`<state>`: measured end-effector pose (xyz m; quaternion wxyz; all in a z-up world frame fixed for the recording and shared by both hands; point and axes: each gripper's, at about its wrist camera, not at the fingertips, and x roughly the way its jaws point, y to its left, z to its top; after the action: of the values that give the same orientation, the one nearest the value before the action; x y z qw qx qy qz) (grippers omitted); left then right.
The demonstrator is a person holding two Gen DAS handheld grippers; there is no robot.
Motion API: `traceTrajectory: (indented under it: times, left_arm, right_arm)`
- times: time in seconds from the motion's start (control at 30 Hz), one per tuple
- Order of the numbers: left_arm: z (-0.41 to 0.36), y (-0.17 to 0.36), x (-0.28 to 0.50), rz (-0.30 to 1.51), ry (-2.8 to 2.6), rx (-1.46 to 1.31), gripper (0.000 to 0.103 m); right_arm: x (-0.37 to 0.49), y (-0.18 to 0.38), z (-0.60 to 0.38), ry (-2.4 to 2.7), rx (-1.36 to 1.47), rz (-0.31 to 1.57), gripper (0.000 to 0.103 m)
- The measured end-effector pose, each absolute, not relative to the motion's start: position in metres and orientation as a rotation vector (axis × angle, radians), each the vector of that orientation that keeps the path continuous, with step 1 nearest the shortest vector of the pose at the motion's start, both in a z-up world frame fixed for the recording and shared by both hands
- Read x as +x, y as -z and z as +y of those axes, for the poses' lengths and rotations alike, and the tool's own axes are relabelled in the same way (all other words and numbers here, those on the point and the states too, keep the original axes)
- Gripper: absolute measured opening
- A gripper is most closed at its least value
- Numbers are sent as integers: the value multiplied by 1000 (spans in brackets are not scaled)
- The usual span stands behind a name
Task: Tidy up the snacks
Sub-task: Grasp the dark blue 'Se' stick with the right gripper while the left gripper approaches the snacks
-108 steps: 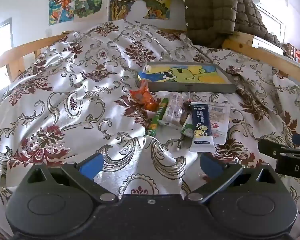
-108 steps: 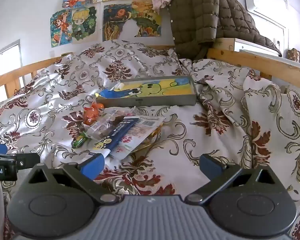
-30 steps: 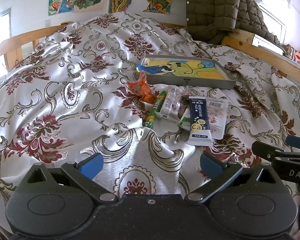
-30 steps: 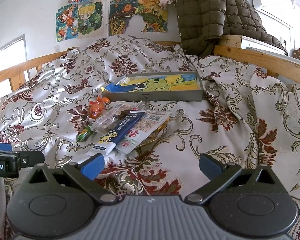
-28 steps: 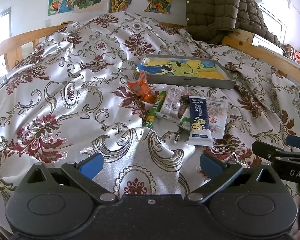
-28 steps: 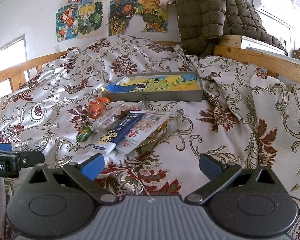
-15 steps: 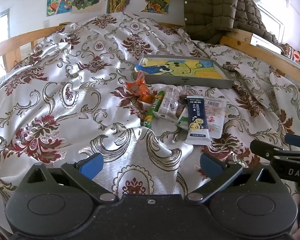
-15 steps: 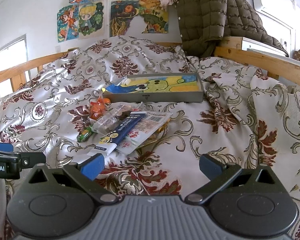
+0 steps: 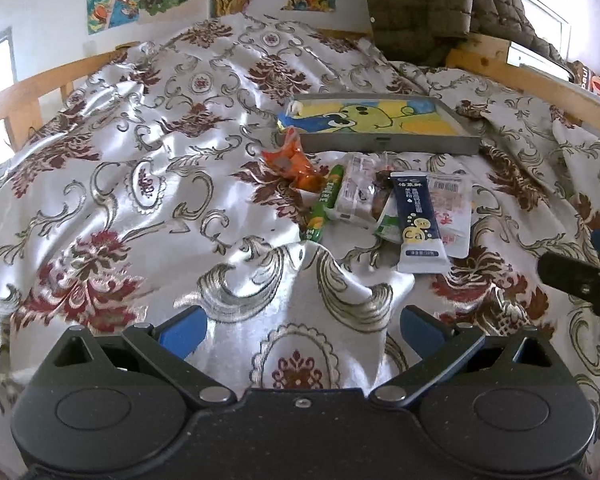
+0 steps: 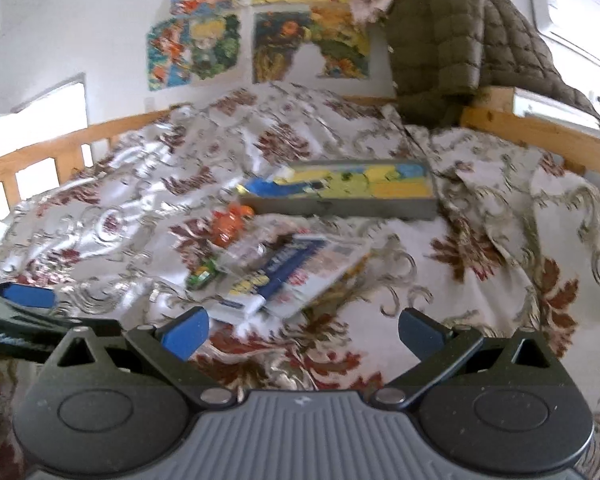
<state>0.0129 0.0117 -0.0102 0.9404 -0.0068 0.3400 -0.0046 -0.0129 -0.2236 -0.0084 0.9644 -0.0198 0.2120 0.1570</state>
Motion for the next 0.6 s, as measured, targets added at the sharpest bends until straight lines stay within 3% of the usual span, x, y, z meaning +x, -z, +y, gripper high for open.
traceTrajectory:
  times: [0.23,0.6]
  left_arm:
    - [1,-7,66,693,103,177,102]
    - [9,5,174,758,191,187,102]
  right_arm:
    - [13,-13,-236,-415,-30,462,103]
    - [90,5,-204,-530,-195,502,103]
